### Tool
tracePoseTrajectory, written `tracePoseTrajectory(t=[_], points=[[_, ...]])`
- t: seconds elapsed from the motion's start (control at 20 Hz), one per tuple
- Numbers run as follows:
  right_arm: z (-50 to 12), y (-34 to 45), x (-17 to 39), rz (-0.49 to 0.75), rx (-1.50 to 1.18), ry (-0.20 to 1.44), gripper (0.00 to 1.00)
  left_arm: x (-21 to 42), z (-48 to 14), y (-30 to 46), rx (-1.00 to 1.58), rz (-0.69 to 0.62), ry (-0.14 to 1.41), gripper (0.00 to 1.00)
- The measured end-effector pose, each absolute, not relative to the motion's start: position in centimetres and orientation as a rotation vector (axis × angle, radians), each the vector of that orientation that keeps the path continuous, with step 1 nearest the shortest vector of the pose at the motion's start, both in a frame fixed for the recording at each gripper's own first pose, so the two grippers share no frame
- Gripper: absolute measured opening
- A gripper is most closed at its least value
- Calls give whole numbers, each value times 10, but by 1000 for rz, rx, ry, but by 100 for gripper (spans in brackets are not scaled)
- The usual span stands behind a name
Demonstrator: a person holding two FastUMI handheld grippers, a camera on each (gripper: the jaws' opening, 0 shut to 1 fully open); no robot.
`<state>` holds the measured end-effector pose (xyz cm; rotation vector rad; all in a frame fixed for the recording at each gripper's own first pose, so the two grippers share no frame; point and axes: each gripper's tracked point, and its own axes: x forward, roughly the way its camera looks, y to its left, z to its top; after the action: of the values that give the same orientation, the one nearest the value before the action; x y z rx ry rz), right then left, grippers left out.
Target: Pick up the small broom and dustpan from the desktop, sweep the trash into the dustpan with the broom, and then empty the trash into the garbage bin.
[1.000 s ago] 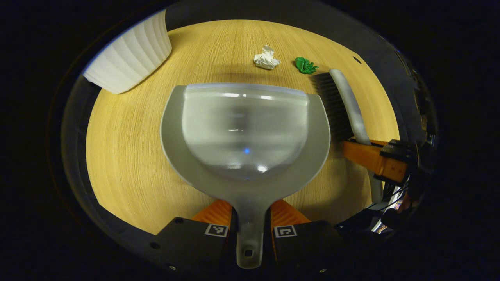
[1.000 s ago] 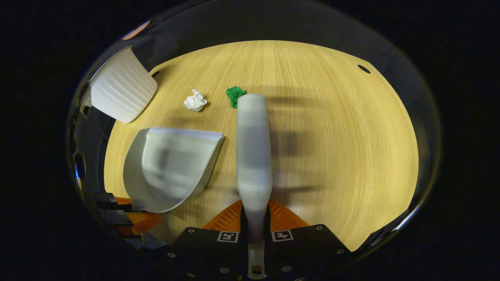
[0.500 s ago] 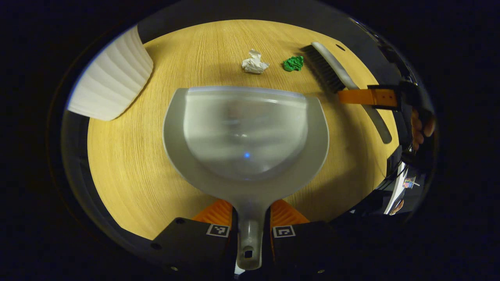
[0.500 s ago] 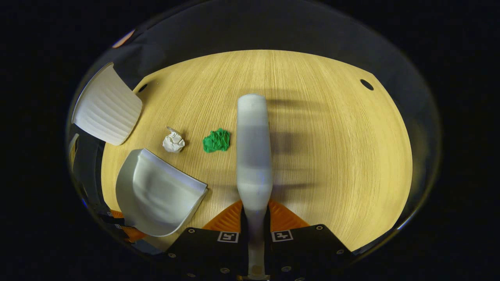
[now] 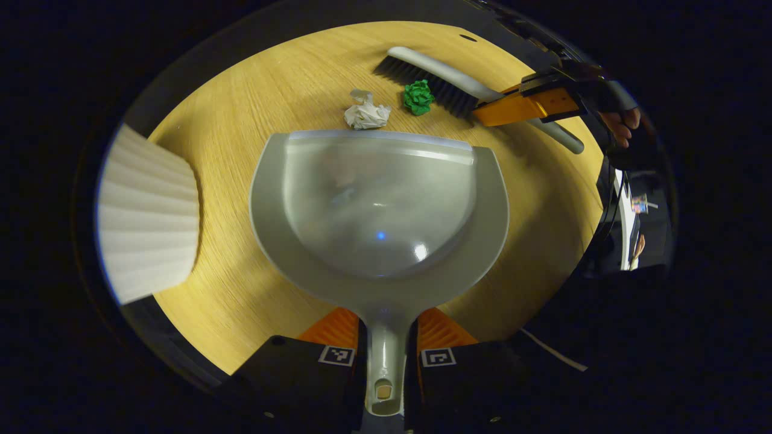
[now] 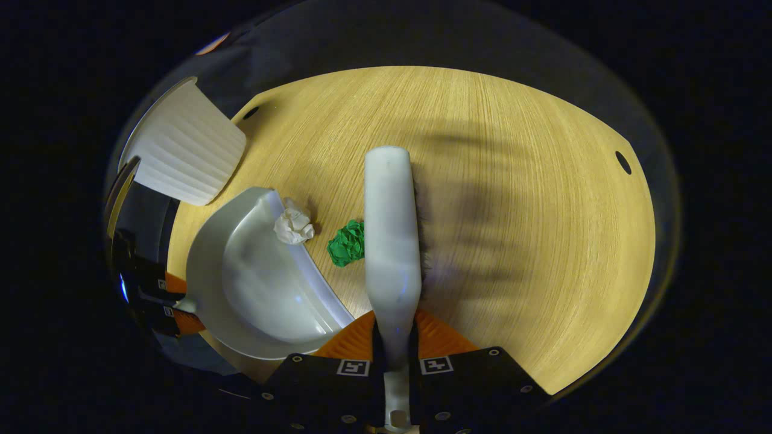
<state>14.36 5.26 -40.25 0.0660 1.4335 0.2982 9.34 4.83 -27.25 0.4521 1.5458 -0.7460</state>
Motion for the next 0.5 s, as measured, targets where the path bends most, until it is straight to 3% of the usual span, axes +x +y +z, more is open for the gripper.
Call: tracePoseTrajectory(t=[0.35, 0.5], points=[[-404, 72, 124, 504, -13, 1449, 16, 117, -266, 58, 631, -939, 1498, 25], [-400, 77, 115, 589, -58, 1434, 16, 119, -266, 60, 630, -949, 1490, 26]])
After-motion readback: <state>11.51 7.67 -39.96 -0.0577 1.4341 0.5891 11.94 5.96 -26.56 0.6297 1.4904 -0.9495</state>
